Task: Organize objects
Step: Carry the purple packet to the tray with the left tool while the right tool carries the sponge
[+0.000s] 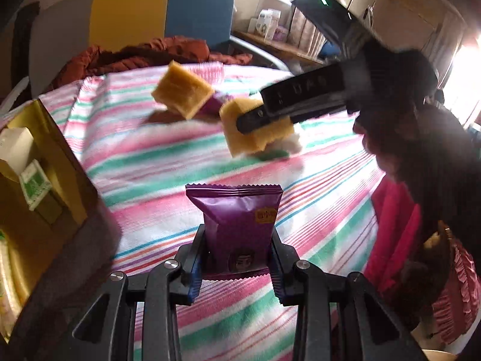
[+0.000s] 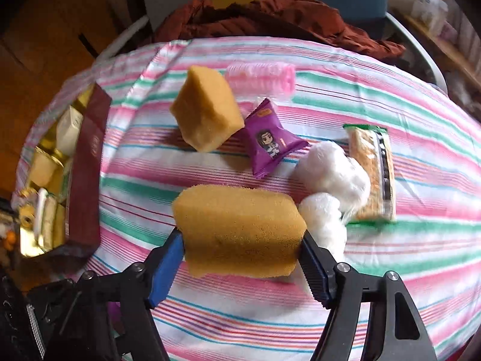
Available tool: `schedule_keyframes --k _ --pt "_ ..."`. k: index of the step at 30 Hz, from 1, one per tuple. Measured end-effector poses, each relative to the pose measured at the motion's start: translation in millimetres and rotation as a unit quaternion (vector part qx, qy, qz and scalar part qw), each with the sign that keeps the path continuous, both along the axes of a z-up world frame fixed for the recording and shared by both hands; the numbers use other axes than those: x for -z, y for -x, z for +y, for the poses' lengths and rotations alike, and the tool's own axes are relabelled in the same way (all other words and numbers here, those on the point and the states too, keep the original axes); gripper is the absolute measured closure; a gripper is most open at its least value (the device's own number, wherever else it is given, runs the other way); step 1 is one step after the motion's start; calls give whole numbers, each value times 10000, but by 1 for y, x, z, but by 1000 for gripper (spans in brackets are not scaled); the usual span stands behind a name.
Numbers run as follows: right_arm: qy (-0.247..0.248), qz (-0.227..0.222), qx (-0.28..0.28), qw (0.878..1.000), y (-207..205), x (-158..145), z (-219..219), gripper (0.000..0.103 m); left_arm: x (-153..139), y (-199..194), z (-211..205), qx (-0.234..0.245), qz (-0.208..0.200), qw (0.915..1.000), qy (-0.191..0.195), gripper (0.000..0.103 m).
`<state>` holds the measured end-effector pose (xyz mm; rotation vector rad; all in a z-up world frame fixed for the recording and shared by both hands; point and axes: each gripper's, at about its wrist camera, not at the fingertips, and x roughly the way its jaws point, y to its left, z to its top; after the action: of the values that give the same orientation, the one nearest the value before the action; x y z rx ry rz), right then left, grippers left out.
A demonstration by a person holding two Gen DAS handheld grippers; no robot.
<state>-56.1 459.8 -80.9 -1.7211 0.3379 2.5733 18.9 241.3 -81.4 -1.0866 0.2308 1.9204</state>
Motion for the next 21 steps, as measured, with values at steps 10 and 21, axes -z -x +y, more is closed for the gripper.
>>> schedule_keyframes --k 10,21 --pt "359 952 278 9944 -35 -51 -11 31 -43 16 -50 -543 -66 9969 -568 67" --pt "895 1450 -593 9836 -24 -80 -106 31 -69 55 -144 -1794 -90 9798 -883 67"
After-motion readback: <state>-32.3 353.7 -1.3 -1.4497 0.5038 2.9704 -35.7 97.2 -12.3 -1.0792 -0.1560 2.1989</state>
